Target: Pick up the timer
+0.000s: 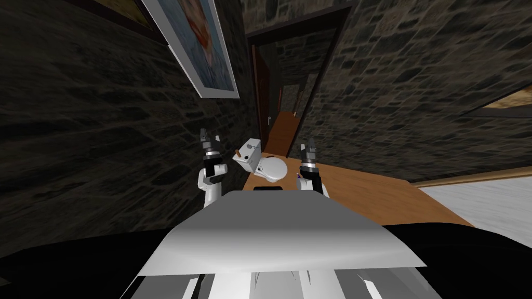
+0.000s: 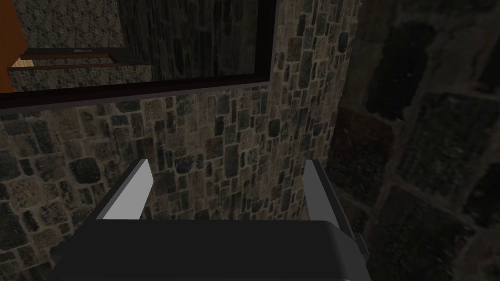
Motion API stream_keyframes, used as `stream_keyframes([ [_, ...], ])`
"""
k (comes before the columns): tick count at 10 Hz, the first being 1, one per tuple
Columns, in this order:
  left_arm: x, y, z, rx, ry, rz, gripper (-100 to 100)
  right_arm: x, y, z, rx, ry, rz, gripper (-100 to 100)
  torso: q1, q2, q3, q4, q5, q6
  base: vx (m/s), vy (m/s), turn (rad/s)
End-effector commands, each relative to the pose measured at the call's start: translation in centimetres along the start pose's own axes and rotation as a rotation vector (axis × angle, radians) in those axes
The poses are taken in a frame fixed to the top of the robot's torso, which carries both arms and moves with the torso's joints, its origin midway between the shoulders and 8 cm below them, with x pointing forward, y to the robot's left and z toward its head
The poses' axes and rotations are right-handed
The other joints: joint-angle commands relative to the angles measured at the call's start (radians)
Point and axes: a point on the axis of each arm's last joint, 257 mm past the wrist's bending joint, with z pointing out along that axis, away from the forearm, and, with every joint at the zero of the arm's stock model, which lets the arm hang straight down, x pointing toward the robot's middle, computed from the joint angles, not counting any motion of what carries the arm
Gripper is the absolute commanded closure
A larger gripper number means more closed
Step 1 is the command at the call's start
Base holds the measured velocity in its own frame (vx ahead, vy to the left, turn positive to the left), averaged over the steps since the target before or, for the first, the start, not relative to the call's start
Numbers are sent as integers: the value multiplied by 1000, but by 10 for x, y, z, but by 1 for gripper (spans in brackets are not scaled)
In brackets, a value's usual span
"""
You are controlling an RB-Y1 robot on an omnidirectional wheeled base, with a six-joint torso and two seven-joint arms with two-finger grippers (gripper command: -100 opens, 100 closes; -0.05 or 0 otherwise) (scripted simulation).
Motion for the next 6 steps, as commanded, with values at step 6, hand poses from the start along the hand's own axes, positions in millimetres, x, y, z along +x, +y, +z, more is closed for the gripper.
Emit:
stream_keyframes([
  [6, -52, 44, 36, -99, -145, 0, -100, 0, 0, 0, 0, 0, 0, 0, 0, -1, 0, 0, 0, 0, -48, -75, -19],
])
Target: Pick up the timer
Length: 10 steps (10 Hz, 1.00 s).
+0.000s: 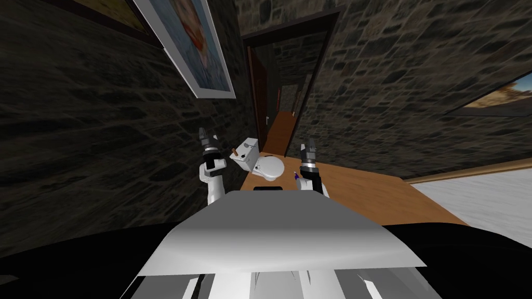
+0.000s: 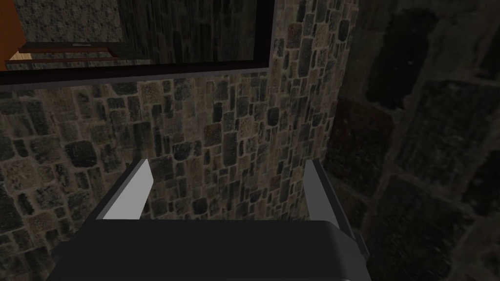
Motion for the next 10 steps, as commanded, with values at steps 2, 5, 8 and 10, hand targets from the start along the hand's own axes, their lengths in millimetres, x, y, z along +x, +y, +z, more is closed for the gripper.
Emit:
stream_keyframes([
  [2, -24, 19, 14, -51, -69, -10, -100, 0, 0, 0, 0, 0, 0, 0, 0, 0, 0, 0, 0, 0, -55, -77, -21],
  [5, -34, 39, 29, -95, -116, -40, -100, 0, 0, 0, 0, 0, 0, 0, 0, -1, -1, 0, 0, 0, -35, -62, -16],
  [8, -61, 66, 41, -168, -206, -81, -100, 0, 0, 0, 0, 0, 0, 0, 0, -2, -1, 0, 0, 0, -36, -69, -23],
  [10, -68, 85, 48, -216, -249, -118, -100, 0, 0, 0, 0, 0, 0, 0, 1, -2, -1, 0, 0, 0, -27, -54, -23],
])
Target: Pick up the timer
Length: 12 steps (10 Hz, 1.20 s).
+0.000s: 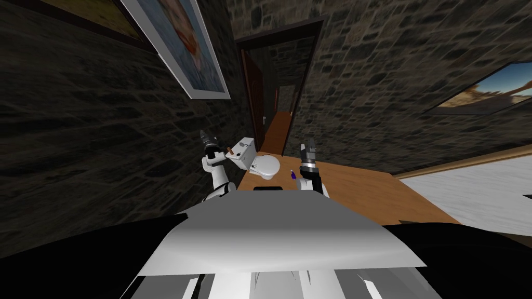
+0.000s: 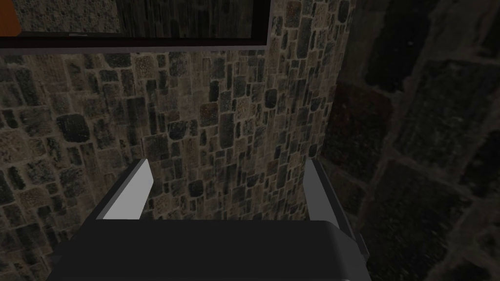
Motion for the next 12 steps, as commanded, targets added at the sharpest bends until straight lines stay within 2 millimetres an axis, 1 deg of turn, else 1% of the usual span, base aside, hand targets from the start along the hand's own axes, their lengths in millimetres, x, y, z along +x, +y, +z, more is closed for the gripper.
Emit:
stream_keyframes([
  [1, -4, 14, 7, -38, -23, -22, -100, 0, 0, 0, 0, 0, 0, 0, 0, 0, 0, 0, 0, 0, -16, -45, -13],
  [2, -15, 25, 13, -76, -65, -49, -100, 0, 0, 0, 0, 0, 0, 0, 1, 0, 0, 0, 0, 0, -20, -48, -23],
  [3, -11, 32, 16, -91, -63, -58, -100, 0, 0, 0, 0, 0, 0, 0, 1, 0, 0, 0, 0, 0, -13, -38, -16],
  [4, -18, 37, 22, -117, -99, -87, -100, 0, 0, 0, 0, 0, 0, 0, 1, -1, 0, 0, 0, 0, -12, -45, -30],
  [5, -15, 51, 22, -145, -100, -95, -100, 0, 0, 0, 0, 0, 0, 0, 1, -1, -1, 0, 0, 0, -11, -41, -17],
  [6, -18, 57, 29, -175, -131, -130, -100, 0, 0, 0, 0, 0, 0, 0, 1, -1, -1, 0, 0, 0, -13, -41, -34],
  [7, -16, 65, 29, -191, -131, -134, -100, 0, 0, 0, 0, 0, 0, 0, 1, -1, 0, 0, 0, 0, -10, -30, -14],
  [8, -15, 73, 35, -226, -158, -174, -100, 0, 0, 0, 0, 0, 0, 0, 2, -1, -1, 0, 0, 0, -6, -28, -30],
  [9, -16, 89, 31, -259, -162, -173, -100, 0, 0, 0, 0, 0, 0, 0, 2, -1, -1, 0, 0, 0, -2, -21, -13],
  [10, -13, 98, 36, -295, -186, -212, -100, 0, 0, 0, 0, 0, 0, 0, 2, -1, -1, 0, 1, 0, 2, -26, -28],
  [11, -13, 105, 34, -310, -188, -212, -100, 0, 0, 0, 0, 0, 0, 0, 2, -2, -1, 0, 0, 0, 1, -20, -14],
  [12, -9, 117, 37, -354, -210, -250, -100, 0, 0, 0, 0, 0, 0, 0, 3, -2, -1, 0, 1, 0, 8, -16, -21],
])
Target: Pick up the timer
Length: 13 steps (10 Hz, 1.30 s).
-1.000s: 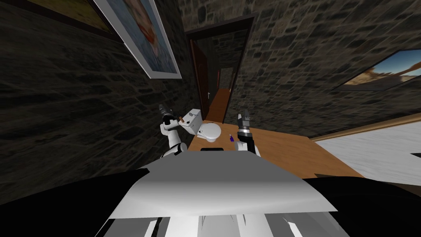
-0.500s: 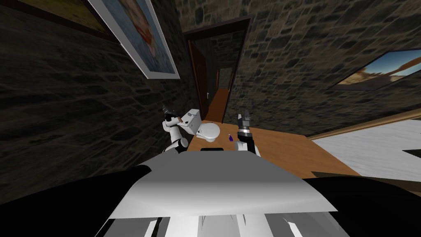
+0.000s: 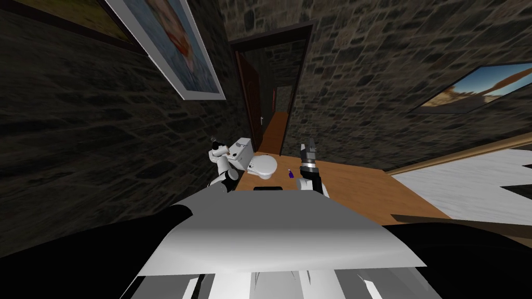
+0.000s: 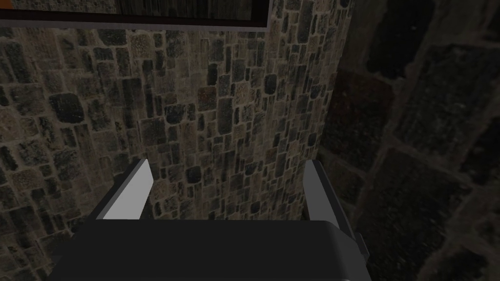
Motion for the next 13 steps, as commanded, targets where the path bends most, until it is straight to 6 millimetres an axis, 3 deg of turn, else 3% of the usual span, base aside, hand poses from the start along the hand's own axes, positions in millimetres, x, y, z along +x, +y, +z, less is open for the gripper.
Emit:
stream_keyframes([
  [1, -3, 18, 4, -48, -18, -17, -100, 0, 0, 0, 0, 0, 0, 0, 0, 0, 0, 0, 0, 0, 11, -9, -19],
  [7, 9, 60, 13, -198, -70, -113, -100, 0, 0, 0, 0, 0, 0, 0, 2, 0, 0, 0, 0, 0, 15, 0, -16],
  [13, 22, 122, 7, -381, -118, -179, -100, 0, 0, 0, 0, 0, 0, 0, 3, -2, -1, -1, 1, 0, 33, 22, -15],
])
